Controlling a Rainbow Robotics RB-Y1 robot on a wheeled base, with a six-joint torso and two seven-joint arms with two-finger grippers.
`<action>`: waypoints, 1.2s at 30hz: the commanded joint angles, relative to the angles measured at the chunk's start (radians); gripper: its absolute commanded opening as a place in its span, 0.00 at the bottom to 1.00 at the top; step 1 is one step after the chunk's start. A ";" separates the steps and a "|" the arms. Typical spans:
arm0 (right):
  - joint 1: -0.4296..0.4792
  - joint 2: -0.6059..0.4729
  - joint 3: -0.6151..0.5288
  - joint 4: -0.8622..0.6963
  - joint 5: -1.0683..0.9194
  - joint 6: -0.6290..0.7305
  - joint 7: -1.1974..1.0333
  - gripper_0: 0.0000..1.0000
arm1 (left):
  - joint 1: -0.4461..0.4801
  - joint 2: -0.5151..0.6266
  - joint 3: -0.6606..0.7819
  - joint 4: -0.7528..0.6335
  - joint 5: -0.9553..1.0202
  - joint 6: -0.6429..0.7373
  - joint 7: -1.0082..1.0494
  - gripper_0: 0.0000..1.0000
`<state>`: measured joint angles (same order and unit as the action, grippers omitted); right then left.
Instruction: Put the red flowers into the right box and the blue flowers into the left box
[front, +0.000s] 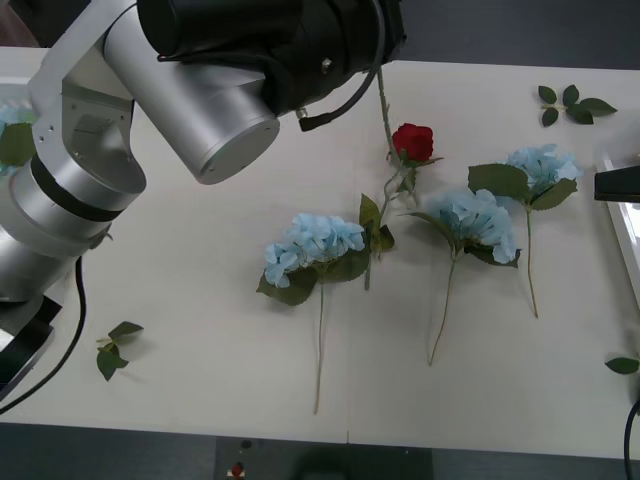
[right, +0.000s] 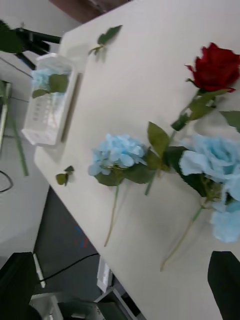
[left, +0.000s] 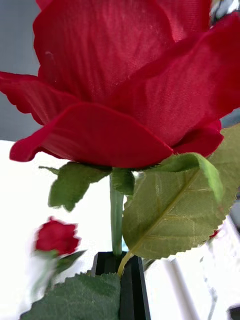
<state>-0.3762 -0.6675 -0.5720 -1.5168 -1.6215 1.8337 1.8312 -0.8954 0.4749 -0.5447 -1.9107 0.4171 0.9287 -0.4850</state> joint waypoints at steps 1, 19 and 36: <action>-0.039 -0.024 0.026 -0.034 -0.103 -0.010 0.002 1.00 | -0.062 -0.070 0.005 -0.036 -0.078 0.001 0.075 0.00; -0.211 0.043 0.147 -0.034 -0.212 -0.048 -0.142 1.00 | -0.063 -0.219 -0.031 -0.036 -0.198 -0.014 0.143 0.00; -0.268 0.103 0.234 -0.034 -0.212 -0.074 -0.188 0.63 | -0.030 -0.217 -0.081 -0.108 -0.310 -0.054 0.286 0.00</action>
<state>-0.6113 -0.5879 -0.3188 -1.5171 -1.8263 1.7620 1.6756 -0.9181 0.2597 -0.6030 -1.9772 0.1455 0.9088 -0.2749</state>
